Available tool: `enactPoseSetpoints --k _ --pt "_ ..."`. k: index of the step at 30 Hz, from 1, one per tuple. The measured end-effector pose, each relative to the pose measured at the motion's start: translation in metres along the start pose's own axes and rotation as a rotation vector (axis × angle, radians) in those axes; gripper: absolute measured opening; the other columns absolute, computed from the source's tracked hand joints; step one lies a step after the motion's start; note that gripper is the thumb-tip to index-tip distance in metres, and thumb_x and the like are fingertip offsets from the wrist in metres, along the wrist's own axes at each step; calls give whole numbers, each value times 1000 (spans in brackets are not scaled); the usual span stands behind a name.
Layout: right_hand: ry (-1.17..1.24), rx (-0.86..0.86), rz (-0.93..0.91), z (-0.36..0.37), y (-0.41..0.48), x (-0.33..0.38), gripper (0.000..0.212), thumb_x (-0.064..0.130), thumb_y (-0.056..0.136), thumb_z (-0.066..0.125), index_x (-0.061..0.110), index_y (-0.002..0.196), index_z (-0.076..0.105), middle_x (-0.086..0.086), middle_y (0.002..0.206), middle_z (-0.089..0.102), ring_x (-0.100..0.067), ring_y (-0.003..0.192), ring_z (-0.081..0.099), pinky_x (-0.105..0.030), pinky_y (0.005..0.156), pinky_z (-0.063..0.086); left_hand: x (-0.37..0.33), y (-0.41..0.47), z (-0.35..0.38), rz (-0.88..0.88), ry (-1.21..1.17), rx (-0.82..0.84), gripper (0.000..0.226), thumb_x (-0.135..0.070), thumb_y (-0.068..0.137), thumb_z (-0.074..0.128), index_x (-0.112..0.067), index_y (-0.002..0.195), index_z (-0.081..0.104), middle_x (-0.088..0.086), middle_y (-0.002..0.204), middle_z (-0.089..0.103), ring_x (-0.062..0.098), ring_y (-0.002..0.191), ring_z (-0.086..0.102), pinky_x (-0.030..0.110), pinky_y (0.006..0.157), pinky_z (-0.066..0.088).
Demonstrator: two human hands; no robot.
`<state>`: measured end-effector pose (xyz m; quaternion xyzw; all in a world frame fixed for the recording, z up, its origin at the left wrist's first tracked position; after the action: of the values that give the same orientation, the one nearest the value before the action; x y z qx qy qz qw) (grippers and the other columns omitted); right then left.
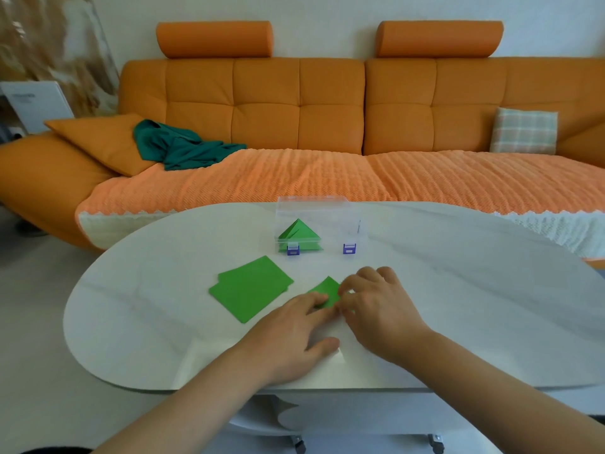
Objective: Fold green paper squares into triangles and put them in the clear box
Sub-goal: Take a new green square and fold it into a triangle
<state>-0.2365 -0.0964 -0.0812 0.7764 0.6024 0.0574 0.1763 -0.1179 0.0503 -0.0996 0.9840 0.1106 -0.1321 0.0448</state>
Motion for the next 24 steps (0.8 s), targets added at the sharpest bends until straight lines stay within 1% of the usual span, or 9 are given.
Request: enactPoseSetpoints --k 2,6,8,12,16,18,20,22,24 --pt "19 20 -1 1 -6 3 18 25 75 59 31 79 75 13 86 68 -19 80 57 -36 72 41 -1 0 0 -5 -6 -4 61 -59 96 41 -40 152 26 -11 159 21 7 144 21 28 118 23" --pt "72 12 22 0 -14 5 32 29 75 47 31 83 77 11 91 69 -18 77 61 -35 71 47 -4 -3 -3 1 -14 -40 57 -55 97 40 -39 151 29 -13 159 22 5 145 22 26 117 25" --pt "70 18 25 0 -15 5 34 33 77 43 31 82 77 10 92 70 -18 77 62 -35 71 47 -5 -4 -3 12 21 -71 57 -54 97 39 -34 151 33 -12 159 24 5 145 22 24 117 24" --pt "69 29 23 1 -17 5 35 36 81 42 29 82 76 9 97 70 -17 78 62 -34 73 48 -4 -7 -6 19 136 -96 72 -57 90 21 -20 148 41 -4 159 32 9 147 22 23 120 15" --pt "98 20 44 2 -18 6 38 36 81 39 28 82 76 8 98 71 -17 79 63 -35 72 50 -3 -15 -12 -34 194 -100 84 -58 83 9 -15 148 41 -1 159 32 12 148 23 25 120 15" --pt "112 27 57 3 -18 6 38 35 81 39 28 82 76 8 97 71 -17 79 63 -35 71 50 -3 -18 -15 -80 208 -101 82 -57 85 11 -14 149 40 0 160 31 12 148 22 24 119 15" --pt "117 39 62 3 -18 6 37 35 80 39 28 82 76 8 98 71 -18 80 64 -35 70 50 -2 -22 -17 -127 213 -93 68 -51 95 24 -12 149 38 1 160 29 12 148 22 25 119 17" --pt "118 46 61 3 -18 5 38 34 80 38 29 83 76 8 98 71 -18 81 64 -36 70 49 -1 -24 -18 -158 197 -96 60 -43 99 34 -11 150 37 2 161 29 12 148 24 26 119 21" --pt "118 47 63 3 -19 4 38 34 80 38 29 84 76 8 98 71 -18 80 64 -35 70 49 0 -25 -18 -190 194 -98 57 -38 99 35 -10 149 38 2 160 30 12 147 25 26 118 23"
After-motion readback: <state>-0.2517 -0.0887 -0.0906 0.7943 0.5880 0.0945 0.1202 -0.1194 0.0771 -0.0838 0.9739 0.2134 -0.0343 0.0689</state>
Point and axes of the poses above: each hand's wrist, its own y-axis towards the middle knuckle, its own z-axis out of the palm, x = y × z, the point moved 1 cm from there along y, towards the middle knuckle
